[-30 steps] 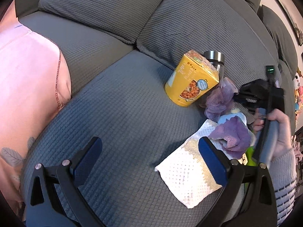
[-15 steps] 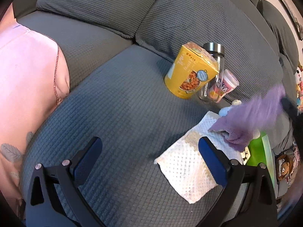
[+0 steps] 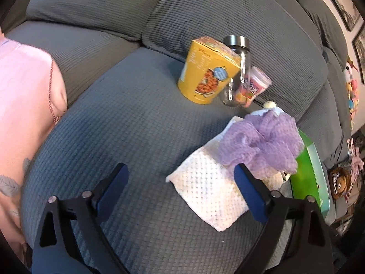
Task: Organize soft objects
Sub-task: 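Lower the right gripper onto the purple mesh bath pouf and close, then lift the purple pouf up from the pile with the right gripper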
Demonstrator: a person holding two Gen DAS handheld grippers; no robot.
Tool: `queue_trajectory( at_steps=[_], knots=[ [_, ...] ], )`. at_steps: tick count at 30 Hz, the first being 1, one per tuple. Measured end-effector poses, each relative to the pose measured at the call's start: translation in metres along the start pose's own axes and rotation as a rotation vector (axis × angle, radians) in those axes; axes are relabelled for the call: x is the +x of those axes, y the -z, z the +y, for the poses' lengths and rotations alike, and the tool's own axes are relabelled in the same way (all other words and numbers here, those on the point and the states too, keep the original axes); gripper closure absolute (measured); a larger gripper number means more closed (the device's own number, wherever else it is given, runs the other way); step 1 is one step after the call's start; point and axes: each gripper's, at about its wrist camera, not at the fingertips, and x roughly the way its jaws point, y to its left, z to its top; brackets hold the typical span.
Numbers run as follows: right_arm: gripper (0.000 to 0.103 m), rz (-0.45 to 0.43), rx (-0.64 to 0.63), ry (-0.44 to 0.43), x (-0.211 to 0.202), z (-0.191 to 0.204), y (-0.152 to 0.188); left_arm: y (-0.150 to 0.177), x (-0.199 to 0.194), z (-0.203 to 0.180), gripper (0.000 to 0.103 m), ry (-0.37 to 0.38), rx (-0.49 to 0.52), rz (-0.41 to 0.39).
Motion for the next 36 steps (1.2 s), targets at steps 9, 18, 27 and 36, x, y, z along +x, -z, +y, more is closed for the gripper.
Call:
queue_trajectory(
  at_steps=[9, 18, 27, 36],
  knots=[
    [0.017, -0.099, 0.03, -0.049, -0.004, 0.009, -0.085, 0.002, 0.026, -0.012, 0.027, 0.164, -0.073, 0.082],
    [0.052, 0.032, -0.056, 0.007, 0.075, 0.034, -0.104, 0.01, 0.042, -0.03, 0.039, 0.185, -0.043, 0.113],
    [0.081, 0.13, 0.024, -0.199, 0.081, 0.011, -0.068, 0.02, 0.046, -0.044, 0.065, 0.184, 0.034, 0.137],
    [0.081, 0.199, 0.091, -0.303, 0.076, 0.003, -0.044, 0.028, 0.043, -0.056, 0.072, 0.199, 0.091, 0.131]
  ],
)
